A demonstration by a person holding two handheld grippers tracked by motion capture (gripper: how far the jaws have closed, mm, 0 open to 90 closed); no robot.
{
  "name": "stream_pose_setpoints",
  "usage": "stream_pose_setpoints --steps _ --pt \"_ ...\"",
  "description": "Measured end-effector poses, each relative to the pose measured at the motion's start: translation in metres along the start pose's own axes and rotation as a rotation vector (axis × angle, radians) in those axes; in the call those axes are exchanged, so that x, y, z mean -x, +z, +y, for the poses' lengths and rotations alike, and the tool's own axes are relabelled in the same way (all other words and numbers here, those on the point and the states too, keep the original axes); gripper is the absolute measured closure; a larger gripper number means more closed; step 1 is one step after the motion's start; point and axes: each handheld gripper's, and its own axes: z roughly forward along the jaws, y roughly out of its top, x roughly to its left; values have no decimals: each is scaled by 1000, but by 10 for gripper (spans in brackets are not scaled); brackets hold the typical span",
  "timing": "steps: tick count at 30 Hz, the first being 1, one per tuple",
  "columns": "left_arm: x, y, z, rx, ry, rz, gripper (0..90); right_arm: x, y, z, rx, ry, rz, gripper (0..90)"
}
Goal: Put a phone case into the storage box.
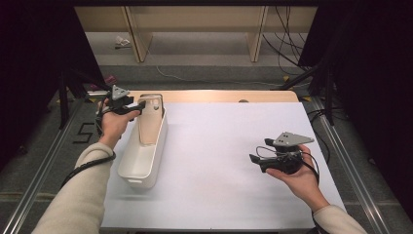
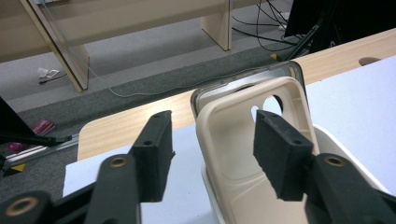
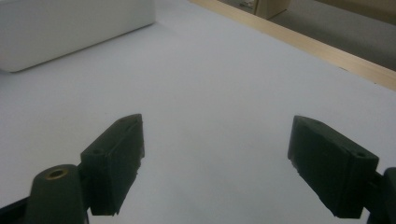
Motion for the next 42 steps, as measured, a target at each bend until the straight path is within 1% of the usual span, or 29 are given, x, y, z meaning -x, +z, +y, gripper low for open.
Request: stream_pose_setpoints --steps 5,9,12,14,16,19,23,25,29,32,35,37,41,42 --pt "3 -7 2 19 -21 -30 351 0 0 0 0 -1 1 194" --pt "7 -14 3 5 -41 -47 226 0 0 0 -2 -2 2 193" --pt "9 -21 3 -4 -35 -55 157 0 0 0 1 -2 0 192" --pt "11 -27 4 -12 -19 -59 154 0 0 0 0 -1 1 192" --pt "13 -32 3 -17 16 -70 148 0 0 0 -2 0 1 191" --pt "17 -40 4 -14 31 -87 139 0 0 0 -4 -1 3 191" --pt "23 -50 5 6 13 -113 99 0 0 0 -4 -1 3 190" --pt "27 -54 4 14 12 -125 84 0 0 0 -4 -1 2 184" --pt "34 -62 1 12 20 -144 53 0 0 0 -3 1 3 183" --pt "39 -67 -3 11 36 -148 34 0 0 0 0 0 2 182" --pt "44 -71 -8 12 26 -163 20 0 0 0 -2 1 3 181" --pt "47 -73 -10 13 27 -172 7 0 0 0 0 0 4 181" --pt "51 -78 -13 17 6 -209 0 0 0 0 -3 4 4 177" --pt "53 -80 -14 20 9 -211 0 0 0 0 -3 5 4 177"
